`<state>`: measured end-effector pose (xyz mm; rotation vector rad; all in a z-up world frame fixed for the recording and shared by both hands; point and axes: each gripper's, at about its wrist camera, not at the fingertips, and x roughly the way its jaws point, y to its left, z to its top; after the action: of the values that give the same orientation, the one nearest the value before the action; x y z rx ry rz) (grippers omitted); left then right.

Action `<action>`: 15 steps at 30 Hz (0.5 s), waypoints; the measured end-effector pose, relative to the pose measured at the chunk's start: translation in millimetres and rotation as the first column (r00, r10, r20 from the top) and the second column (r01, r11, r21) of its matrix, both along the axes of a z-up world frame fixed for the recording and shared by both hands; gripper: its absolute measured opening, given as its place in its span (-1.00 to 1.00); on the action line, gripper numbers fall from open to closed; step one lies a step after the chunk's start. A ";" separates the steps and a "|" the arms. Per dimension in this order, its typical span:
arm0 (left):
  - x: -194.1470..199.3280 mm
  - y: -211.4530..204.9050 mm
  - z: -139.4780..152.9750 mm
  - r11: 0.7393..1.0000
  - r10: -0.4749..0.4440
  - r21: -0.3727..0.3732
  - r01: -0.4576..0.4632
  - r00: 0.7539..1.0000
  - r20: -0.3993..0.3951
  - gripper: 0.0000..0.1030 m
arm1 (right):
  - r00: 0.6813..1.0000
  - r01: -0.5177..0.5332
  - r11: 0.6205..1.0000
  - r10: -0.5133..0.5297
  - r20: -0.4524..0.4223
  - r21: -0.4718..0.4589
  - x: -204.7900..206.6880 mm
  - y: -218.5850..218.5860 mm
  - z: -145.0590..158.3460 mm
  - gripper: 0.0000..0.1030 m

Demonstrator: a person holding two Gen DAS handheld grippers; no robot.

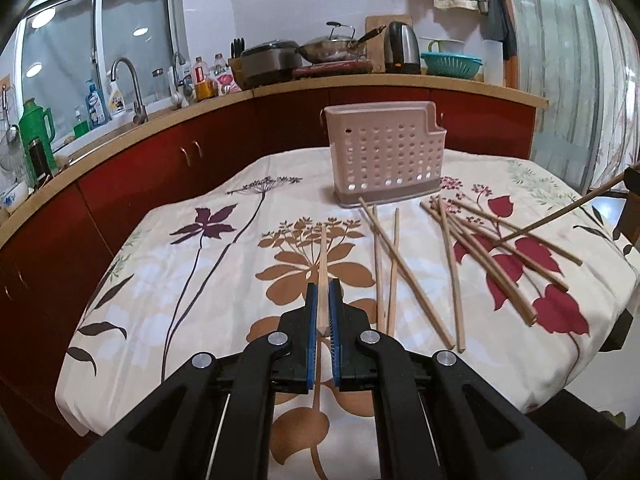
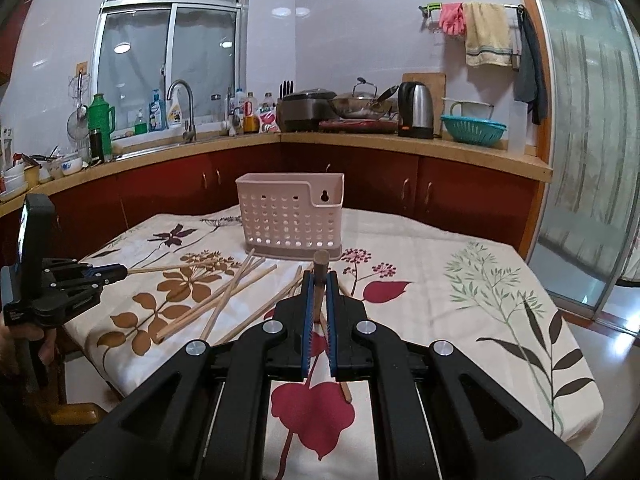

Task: Organize utensils
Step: 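Close the left tool on its chopstick while the right tool closes on its own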

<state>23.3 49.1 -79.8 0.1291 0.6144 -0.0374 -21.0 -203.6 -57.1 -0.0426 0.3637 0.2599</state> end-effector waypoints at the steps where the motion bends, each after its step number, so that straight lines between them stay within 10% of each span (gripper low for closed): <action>1: -1.4 0.0 3.0 1.000 -0.003 -0.006 0.003 1.000 0.001 -0.88 | 1.000 0.003 1.000 -0.003 0.007 0.001 -1.0 -0.7 2.3 -0.87; 15: -25.6 10.3 38.8 0.998 -0.016 -0.061 0.017 1.000 0.024 -0.88 | 0.999 0.010 1.000 -0.011 0.034 0.025 -4.5 -1.6 14.8 -0.87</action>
<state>-2.2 59.4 -41.0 0.0756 0.5886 -0.0706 -25.4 -205.3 -42.3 -0.0204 0.3270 0.2534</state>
